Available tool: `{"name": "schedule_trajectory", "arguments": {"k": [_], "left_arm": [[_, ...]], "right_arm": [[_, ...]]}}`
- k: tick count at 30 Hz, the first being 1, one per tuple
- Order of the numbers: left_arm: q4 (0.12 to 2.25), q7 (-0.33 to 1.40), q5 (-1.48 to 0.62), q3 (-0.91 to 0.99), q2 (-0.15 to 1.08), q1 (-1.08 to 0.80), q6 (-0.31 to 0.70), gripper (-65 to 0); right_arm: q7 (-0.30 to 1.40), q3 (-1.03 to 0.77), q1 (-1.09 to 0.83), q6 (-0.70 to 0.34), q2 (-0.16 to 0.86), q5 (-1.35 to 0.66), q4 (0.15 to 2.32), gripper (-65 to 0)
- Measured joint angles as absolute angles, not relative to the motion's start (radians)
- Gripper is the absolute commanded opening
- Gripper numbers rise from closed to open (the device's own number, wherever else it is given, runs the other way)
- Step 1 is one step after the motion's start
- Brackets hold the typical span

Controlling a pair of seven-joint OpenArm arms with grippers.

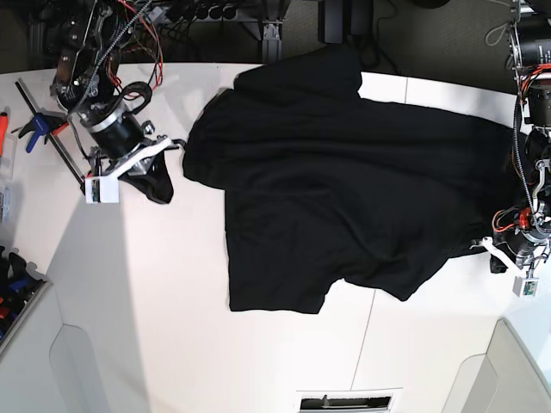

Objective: Layout the t-shirt on the table in an organized manner, then fold the t-shirt properly

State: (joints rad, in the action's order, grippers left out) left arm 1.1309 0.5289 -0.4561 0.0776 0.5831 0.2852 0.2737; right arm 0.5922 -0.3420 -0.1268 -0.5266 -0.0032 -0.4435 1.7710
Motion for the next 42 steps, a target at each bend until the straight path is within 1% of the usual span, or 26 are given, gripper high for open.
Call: {"name": "schedule_trajectory", "arguments": {"k": [3,5,9,12,13,17,22,24,25,30,35,38,42], "left_arm": [[1.117,0.509,-0.387,0.077,0.547,0.297,0.274,-59.2],[1.089,0.462,-0.356,0.070,0.537,0.312,0.269,-59.2],[0.994,0.357,-0.279,0.015,0.543,0.331,0.226,-59.2],[0.925,0.365,-0.262,-0.060,0.544,0.324,0.224,-59.2],[0.916,0.336,-0.260,-0.089,0.543,0.321,0.223,-59.2],[0.916,0.336,-0.261,-0.165,0.548,0.336,0.225,-59.2],[0.917,0.363,-0.259,-0.167,0.529,0.336,0.224,-59.7],[0.918,0.361,-0.249,-0.167,0.521,0.336,0.218,-62.5],[0.920,0.361,-0.236,-0.168,0.520,0.336,0.202,-62.7],[0.921,0.372,-0.155,-0.171,0.529,0.335,0.060,-62.6],[0.914,0.469,-0.145,-0.171,0.578,0.325,-0.102,-62.6],[0.912,0.499,-0.075,-0.163,0.584,0.325,-0.174,-62.6],[0.913,0.559,-0.061,-0.162,0.581,0.327,-0.232,-62.6]], "right_arm": [[0.593,-0.329,-0.052,-0.526,-0.028,-0.402,1.726,-65.0],[0.591,-0.303,-0.005,-0.525,-0.036,-0.385,1.675,-65.0],[0.585,-0.204,0.072,-0.527,-0.036,-0.352,1.520,-65.0],[0.538,-0.121,0.136,-0.527,-0.036,-0.268,1.378,-65.0],[0.518,-0.097,0.156,-0.528,-0.036,-0.248,1.335,-65.0],[0.481,-0.041,0.235,-0.525,-0.036,-0.214,1.194,-65.0],[0.451,-0.036,0.250,-0.532,-0.033,-0.224,1.136,-65.0],[0.447,-0.036,0.250,-0.535,-0.033,-0.196,1.134,-65.0],[0.445,-0.036,0.250,-0.535,-0.033,-0.186,1.134,-65.0],[0.442,-0.036,0.232,-0.535,-0.017,-0.186,1.142,-65.0],[0.432,-0.038,0.176,-0.546,0.022,-0.205,1.176,-65.0],[0.431,-0.048,0.139,-0.547,0.053,-0.221,1.217,-65.0],[0.447,-0.104,0.078,-0.554,0.087,-0.254,1.289,-65.0]]}}
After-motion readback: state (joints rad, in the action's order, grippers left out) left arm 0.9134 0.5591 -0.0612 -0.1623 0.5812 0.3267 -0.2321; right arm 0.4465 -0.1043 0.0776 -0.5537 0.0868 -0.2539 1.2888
